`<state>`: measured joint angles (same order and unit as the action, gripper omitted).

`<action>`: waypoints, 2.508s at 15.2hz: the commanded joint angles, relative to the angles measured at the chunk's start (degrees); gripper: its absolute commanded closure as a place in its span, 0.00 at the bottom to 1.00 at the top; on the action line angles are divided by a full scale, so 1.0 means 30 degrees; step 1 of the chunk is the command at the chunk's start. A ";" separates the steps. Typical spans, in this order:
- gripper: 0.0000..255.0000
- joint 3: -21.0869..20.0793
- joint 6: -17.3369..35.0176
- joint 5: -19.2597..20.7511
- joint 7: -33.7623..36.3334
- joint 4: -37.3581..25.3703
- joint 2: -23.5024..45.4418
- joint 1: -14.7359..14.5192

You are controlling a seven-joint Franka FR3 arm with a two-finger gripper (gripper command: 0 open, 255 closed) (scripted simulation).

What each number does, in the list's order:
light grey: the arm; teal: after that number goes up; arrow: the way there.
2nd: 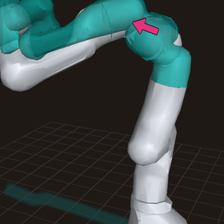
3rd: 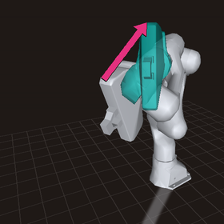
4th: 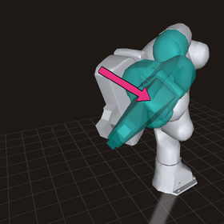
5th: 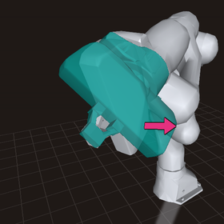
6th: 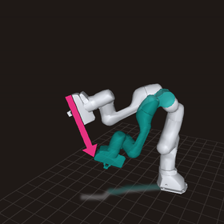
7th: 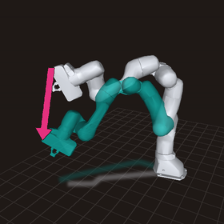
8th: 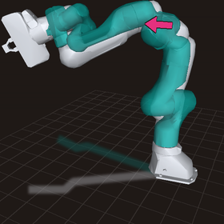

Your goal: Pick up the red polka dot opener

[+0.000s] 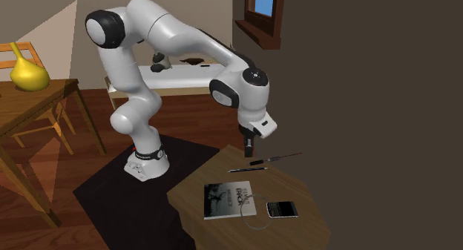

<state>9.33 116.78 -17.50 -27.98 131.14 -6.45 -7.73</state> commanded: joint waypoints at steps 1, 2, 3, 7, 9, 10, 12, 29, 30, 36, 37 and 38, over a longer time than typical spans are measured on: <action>0.00 -0.0007 0.0567 -0.1172 -0.1044 -0.0731 0.1511 -0.0252; 0.00 -0.0047 0.0691 -0.1728 -0.1527 -0.1215 0.2239 -0.0328; 0.00 -0.0109 0.0783 -0.2277 -0.1997 -0.1724 0.2964 -0.0385; 0.00 -0.0562 0.0863 -0.4327 -0.3699 -0.3987 0.5814 -0.0435; 0.00 -0.0892 0.0767 -0.5222 -0.4408 -0.5248 0.7209 -0.0372; 0.00 -0.0971 0.0741 -0.5382 -0.4533 -0.5505 0.7480 -0.0347; 0.00 -0.1026 0.1093 -0.5543 -0.4775 -0.5402 0.7789 -0.0328; 1.00 -0.1171 0.2044 -0.6025 -0.5466 -0.5203 0.8709 -0.0287; 1.00 -0.1142 0.1877 -0.5936 -0.5341 -0.5227 0.8537 -0.0297; 1.00 -0.0990 0.0843 -0.5427 -0.4602 -0.5473 0.7568 -0.0338; 1.00 -0.0968 0.0666 -0.5347 -0.4481 -0.5529 0.7416 -0.0343; 1.00 -0.0947 0.0488 -0.5267 -0.4360 -0.5588 0.7267 -0.0346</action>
<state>6.48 118.70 -33.46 -41.43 114.96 15.84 -8.72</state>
